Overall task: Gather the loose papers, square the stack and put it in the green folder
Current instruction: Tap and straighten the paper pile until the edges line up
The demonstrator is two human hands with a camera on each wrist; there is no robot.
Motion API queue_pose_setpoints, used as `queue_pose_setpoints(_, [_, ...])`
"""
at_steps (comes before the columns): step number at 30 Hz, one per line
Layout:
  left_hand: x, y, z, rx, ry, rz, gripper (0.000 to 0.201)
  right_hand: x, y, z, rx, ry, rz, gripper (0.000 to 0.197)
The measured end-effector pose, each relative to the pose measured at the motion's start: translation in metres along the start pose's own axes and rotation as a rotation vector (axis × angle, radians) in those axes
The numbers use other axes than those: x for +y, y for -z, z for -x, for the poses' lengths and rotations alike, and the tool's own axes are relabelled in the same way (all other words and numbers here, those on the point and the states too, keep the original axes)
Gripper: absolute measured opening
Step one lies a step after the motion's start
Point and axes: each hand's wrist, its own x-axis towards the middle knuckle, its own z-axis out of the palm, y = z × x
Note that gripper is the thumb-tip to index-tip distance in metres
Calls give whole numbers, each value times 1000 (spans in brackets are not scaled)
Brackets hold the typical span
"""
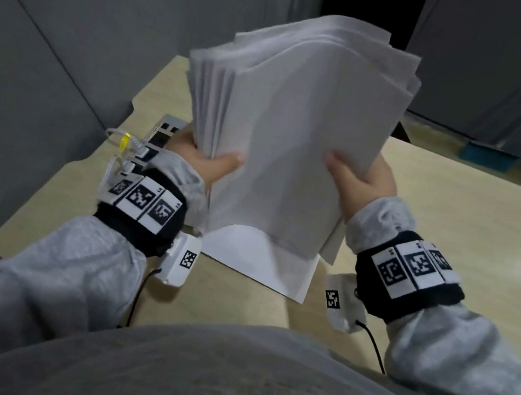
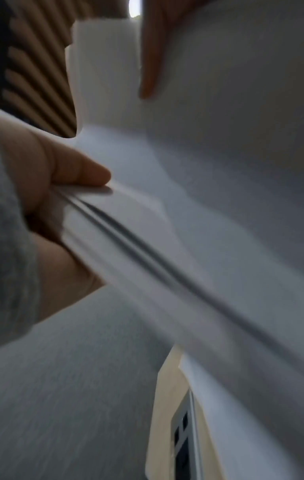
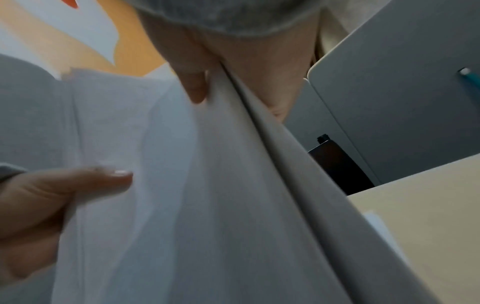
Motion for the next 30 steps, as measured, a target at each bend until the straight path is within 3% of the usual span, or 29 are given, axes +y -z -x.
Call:
queue_pose_setpoints(2, [3, 2, -2, 94, -8, 68, 63, -6, 0, 3, 68, 20, -88, 6])
queue_pose_setpoints(4, [5, 11, -3, 145, -4, 156, 56, -12, 9, 5, 109, 129, -285, 3])
queue_pose_setpoints(6, [-3, 17, -7, 111, -24, 188, 48, -10, 16, 5, 71, 185, -398, 20])
queue_pose_setpoints(8, [-9, 13, -9, -14, -14, 187, 64, 0, 14, 3, 11, 103, -303, 40])
queue_pose_setpoints(10, [-7, 4, -6, -101, 6, 113, 84, 5, 3, 2, -27, 1, -109, 44])
queue_pose_setpoints(12, [-3, -5, -7, -61, 29, 51, 72, 6, -5, 2, 2, -33, -16, 23])
queue_pose_setpoints(14, [0, -1, -8, 43, 30, 53, 53, -3, -5, 3, 77, 15, -144, 2])
queue_pose_setpoints(17, [1, 13, -5, 83, -19, 152, 49, -6, 10, 2, 120, 188, -429, 19])
queue_pose_setpoints(19, [-3, 16, -3, -27, -8, 184, 68, 0, 13, 1, 77, 162, -367, 35])
queue_pose_setpoints(21, [-1, 11, 0, -135, 17, 143, 85, 6, 7, -2, 26, 43, -156, 38])
queue_pose_setpoints(24, [1, 2, -3, -38, 9, 101, 70, 3, -5, -1, 23, -48, -1, 23])
queue_pose_setpoints(28, [9, 11, -2, 139, -38, 206, 46, -12, 4, 5, 138, 209, -322, 20])
queue_pose_setpoints(30, [7, 16, 0, 106, -72, 229, 41, -7, 11, 4, 97, 249, -349, 35])
